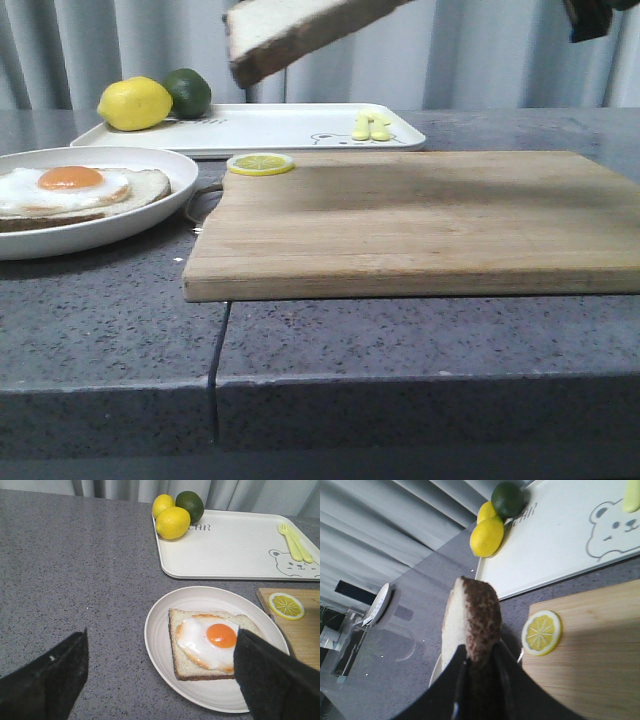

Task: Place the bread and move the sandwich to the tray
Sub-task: 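Lift the bread slice with the right gripper toward the egg plate, then lay the bread slice on the fried egg and open the right gripper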

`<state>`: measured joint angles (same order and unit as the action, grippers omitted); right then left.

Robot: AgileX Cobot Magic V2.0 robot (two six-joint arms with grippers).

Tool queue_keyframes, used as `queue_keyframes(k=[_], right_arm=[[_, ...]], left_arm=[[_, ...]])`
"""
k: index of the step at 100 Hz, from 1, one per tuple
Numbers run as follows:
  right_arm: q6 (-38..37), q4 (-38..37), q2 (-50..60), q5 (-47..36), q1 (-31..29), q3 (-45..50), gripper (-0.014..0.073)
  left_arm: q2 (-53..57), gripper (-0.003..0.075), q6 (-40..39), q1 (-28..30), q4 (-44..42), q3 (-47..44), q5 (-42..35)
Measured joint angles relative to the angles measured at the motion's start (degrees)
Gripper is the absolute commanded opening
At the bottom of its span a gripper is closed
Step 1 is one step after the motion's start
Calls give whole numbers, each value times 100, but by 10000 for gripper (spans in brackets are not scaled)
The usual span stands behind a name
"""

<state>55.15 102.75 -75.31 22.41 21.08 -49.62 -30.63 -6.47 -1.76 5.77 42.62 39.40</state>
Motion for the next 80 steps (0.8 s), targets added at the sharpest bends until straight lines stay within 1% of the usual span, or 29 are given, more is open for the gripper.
queue_keyframes(k=[29,62,80], right_arm=[[-389,23,-1157,-156,894,-1120,-108],[-1193,109,-2257,-1271,1908,-2079,-108],[-1412,135,-2698,-1551,2269,-2417,-108]], left_arm=[[0,557,0,0,0,0,0],[0,557,0,0,0,0,0],[0,557,0,0,0,0,0]])
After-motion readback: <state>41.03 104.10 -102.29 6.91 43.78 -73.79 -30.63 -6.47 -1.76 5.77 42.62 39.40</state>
